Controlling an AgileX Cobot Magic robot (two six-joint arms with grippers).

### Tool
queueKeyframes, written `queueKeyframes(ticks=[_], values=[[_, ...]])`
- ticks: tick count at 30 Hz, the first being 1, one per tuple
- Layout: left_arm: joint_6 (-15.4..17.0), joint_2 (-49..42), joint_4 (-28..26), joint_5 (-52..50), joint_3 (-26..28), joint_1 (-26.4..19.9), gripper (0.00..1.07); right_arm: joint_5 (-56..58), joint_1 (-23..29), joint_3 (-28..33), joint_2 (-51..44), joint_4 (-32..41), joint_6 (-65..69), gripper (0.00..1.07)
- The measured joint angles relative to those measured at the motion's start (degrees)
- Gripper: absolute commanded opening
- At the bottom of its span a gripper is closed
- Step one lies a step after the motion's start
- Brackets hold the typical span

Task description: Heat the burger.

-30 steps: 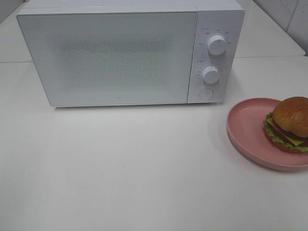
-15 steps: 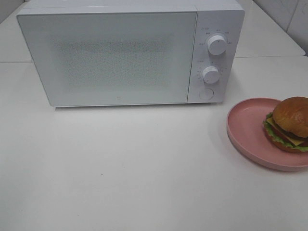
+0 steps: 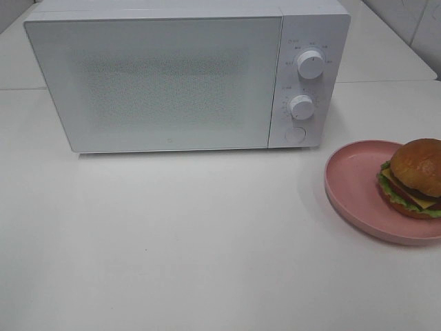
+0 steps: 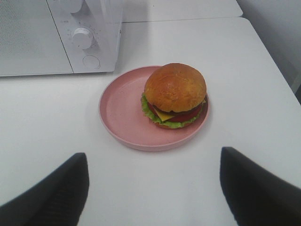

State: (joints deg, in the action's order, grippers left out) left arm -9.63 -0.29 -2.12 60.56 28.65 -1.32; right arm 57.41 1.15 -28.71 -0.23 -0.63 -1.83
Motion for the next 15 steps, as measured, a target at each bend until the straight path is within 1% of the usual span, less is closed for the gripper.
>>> queueKeyframes(ticks=[15], values=[[0.0,0.0,0.0,0.0,0.0,0.0,0.0,0.0,0.0,0.0,0.0,0.0,0.0,0.73]])
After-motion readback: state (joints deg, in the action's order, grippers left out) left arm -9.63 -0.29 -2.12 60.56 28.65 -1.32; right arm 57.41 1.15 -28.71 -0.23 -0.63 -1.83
